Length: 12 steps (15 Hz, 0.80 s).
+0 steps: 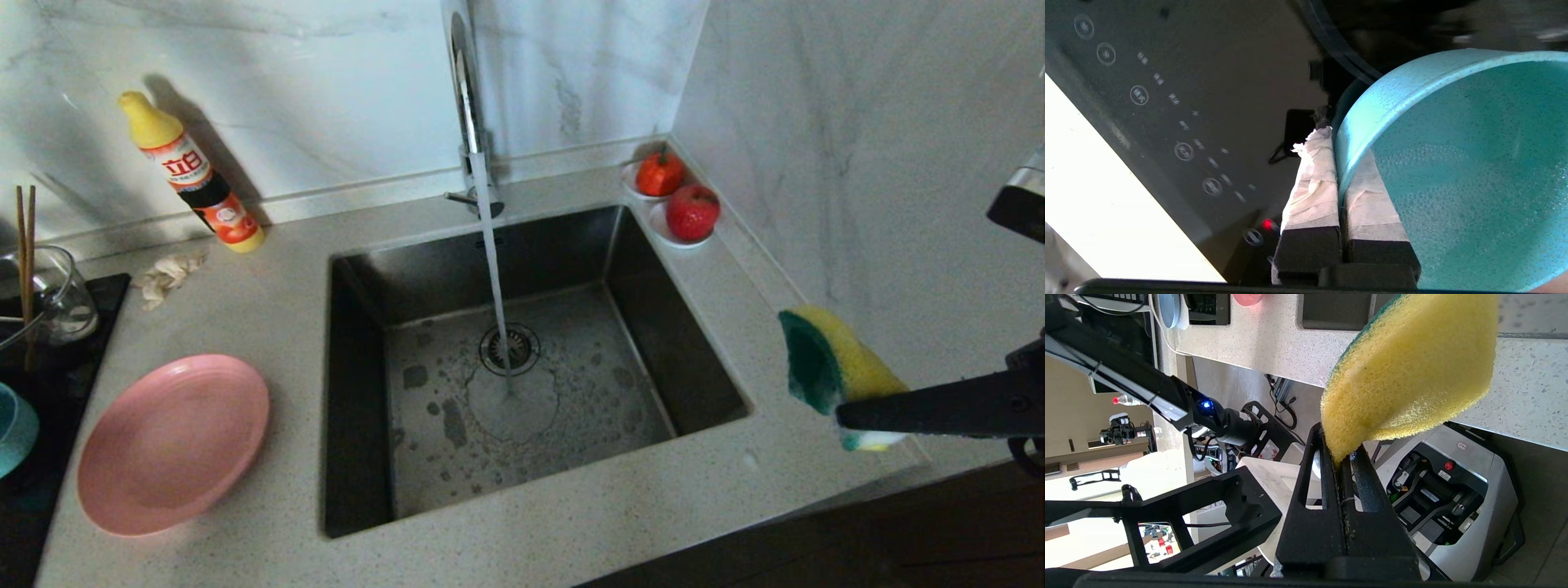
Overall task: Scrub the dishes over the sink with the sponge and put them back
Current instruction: Place the bowl on the table
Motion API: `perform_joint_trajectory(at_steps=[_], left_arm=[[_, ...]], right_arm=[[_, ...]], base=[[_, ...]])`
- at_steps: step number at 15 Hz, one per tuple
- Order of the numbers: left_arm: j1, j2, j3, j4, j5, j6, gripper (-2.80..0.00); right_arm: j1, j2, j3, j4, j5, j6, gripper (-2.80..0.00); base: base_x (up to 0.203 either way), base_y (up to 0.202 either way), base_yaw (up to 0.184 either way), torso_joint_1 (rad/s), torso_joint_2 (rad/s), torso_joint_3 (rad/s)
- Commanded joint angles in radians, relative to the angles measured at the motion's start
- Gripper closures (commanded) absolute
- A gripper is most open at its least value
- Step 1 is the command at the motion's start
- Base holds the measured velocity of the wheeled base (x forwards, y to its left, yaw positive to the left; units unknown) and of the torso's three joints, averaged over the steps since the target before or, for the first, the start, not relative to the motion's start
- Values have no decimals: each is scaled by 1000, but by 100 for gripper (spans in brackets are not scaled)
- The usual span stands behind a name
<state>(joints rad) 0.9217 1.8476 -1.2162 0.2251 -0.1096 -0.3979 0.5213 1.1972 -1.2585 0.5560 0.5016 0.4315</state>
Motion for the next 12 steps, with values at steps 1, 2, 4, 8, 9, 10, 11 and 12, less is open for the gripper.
perform_joint_trajectory(at_steps=[1, 2, 4, 8, 9, 10, 11, 12], left_arm=[[18, 69, -8, 3, -6, -3, 0], [20, 78, -17, 6, -8, -4, 0], [23, 90, -28, 8, -11, -7, 0], [28, 96, -42, 20, -36, -27, -280], [29, 92, -43, 19, -37, -27, -280], [33, 81, -43, 19, -42, -28, -280], [36, 60, -43, 19, -54, -29, -280], [38, 35, -43, 22, -73, -33, -280]], right_arm=[[0, -2, 2, 2, 3, 3, 0], [0, -2, 2, 2, 3, 3, 0], [0, -1, 2, 2, 3, 3, 0], [0, -5, 2, 3, 3, 3, 0], [0, -5, 2, 4, 3, 3, 0], [-1, -5, 2, 2, 3, 3, 0], [-1, -5, 2, 3, 3, 3, 0], [0, -5, 2, 2, 3, 3, 0]], base=[[0, 0, 0, 0, 0, 0], [0, 0, 0, 0, 0, 0], [0, 0, 0, 0, 0, 0], [0, 0, 0, 0, 0, 0], [0, 0, 0, 0, 0, 0], [0, 0, 0, 0, 0, 0], [0, 0, 0, 0, 0, 0], [0, 0, 0, 0, 0, 0]])
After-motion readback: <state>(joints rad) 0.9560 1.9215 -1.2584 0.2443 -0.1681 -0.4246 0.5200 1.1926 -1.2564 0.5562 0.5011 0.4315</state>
